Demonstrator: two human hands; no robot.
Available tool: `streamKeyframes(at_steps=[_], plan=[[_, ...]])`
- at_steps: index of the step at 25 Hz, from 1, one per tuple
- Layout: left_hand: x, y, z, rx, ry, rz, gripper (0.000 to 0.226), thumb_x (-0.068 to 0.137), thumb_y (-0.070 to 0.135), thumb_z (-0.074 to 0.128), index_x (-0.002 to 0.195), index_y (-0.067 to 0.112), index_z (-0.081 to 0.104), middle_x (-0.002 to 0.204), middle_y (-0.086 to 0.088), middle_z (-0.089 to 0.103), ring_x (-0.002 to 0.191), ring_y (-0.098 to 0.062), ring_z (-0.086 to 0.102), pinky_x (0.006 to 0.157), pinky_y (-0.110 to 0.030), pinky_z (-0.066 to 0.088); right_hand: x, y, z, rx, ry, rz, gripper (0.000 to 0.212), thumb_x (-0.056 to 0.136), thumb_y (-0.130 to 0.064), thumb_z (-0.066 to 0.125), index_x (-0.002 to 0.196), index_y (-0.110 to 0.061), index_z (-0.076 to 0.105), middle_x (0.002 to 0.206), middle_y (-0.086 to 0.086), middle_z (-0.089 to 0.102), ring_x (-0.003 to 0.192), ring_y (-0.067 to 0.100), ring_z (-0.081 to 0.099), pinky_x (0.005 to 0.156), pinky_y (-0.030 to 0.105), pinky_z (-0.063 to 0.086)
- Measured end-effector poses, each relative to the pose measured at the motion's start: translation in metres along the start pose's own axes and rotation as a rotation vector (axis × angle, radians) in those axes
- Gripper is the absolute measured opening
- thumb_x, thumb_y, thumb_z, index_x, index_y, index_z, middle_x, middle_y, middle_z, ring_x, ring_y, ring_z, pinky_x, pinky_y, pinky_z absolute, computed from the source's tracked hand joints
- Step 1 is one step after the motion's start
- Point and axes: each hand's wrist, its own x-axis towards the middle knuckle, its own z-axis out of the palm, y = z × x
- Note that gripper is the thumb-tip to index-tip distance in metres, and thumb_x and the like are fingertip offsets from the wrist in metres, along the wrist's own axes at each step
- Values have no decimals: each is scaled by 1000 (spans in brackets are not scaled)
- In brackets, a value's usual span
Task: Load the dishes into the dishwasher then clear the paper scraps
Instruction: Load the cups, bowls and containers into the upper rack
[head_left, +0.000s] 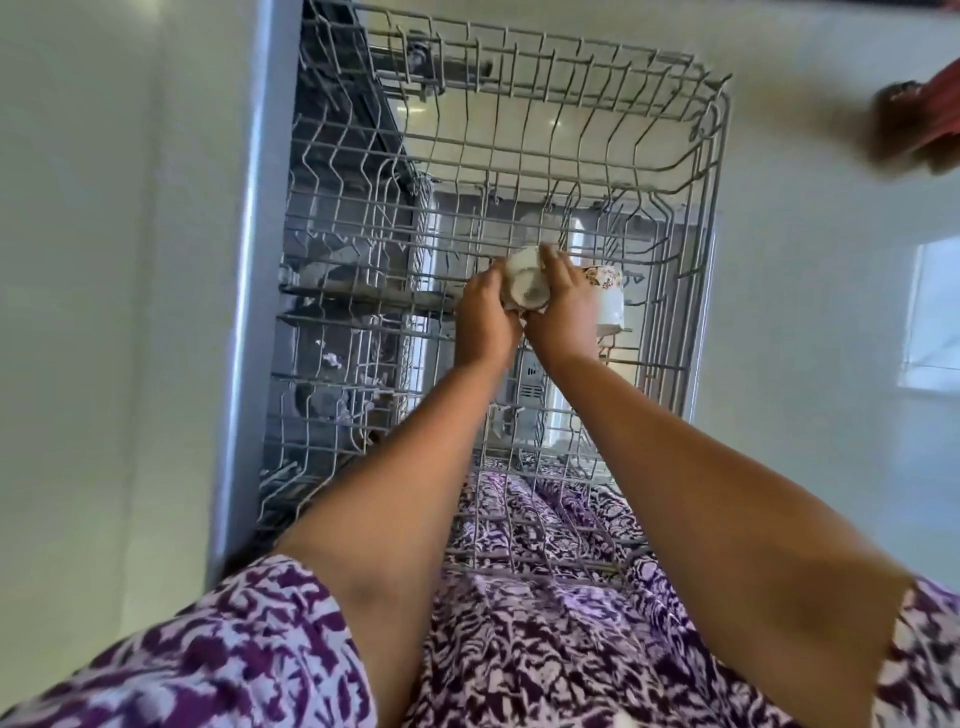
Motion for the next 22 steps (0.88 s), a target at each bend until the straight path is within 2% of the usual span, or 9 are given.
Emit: streamKeyframes(at_steps=[3, 6, 11, 14, 17, 20, 22], plan=[[-2, 2, 0, 61, -1, 18, 39, 88, 1, 56, 126, 10, 55, 114, -12, 64, 99, -22, 62, 79, -23, 47, -5, 2, -1, -129, -81, 17, 73, 87, -6, 58, 148, -20, 20, 154, 10, 23, 137, 28, 27, 113, 31, 20], [-2, 6, -4, 92, -19, 8, 38, 88, 3, 55, 126, 9, 54, 118, -12, 62, 106, -26, 58, 79, -23, 42, -6, 2, -1, -256, -91, -47, 71, 92, -12, 53, 149, -16, 12, 156, 11, 16, 142, 30, 16, 116, 32, 8], [-3, 5, -6, 90, -44, -14, 40, 91, 7, 55, 130, 8, 50, 121, -13, 60, 107, -26, 59, 79, -25, 44, -9, 1, 0, -295, -84, -62, 68, 94, -14, 51, 149, -14, 11, 156, 11, 15, 141, 31, 16, 116, 34, 10], [-7, 7, -7, 55, -30, -16, 41, 91, 7, 56, 131, 7, 50, 123, -13, 60, 108, -26, 59, 86, -28, 47, -10, -1, -2, -305, -94, -69, 68, 94, -12, 50, 149, -14, 11, 156, 10, 14, 142, 30, 14, 116, 33, 10], [-11, 8, -8, 19, -37, -36, 46, 87, 0, 58, 131, 6, 49, 123, -13, 60, 108, -25, 59, 84, -23, 44, -16, -1, -9, -266, -63, -76, 71, 91, -5, 51, 149, -14, 12, 157, 8, 12, 143, 27, 11, 117, 33, 10], [-15, 5, -6, -12, -58, -79, 56, 83, -8, 57, 136, 8, 44, 125, -13, 57, 107, -26, 60, 87, -33, 52, -25, 7, -19, -172, 106, 39, 75, 84, 4, 53, 148, -15, 21, 156, 7, 16, 143, 27, 10, 118, 39, 15], [-20, 5, -3, 3, -59, -93, 63, 82, -9, 57, 140, 9, 39, 127, -13, 55, 108, -25, 58, 87, -37, 53, -28, 16, -24, -161, 145, 187, 75, 82, 1, 57, 147, -14, 22, 154, 12, 17, 141, 31, 12, 116, 43, 19]])
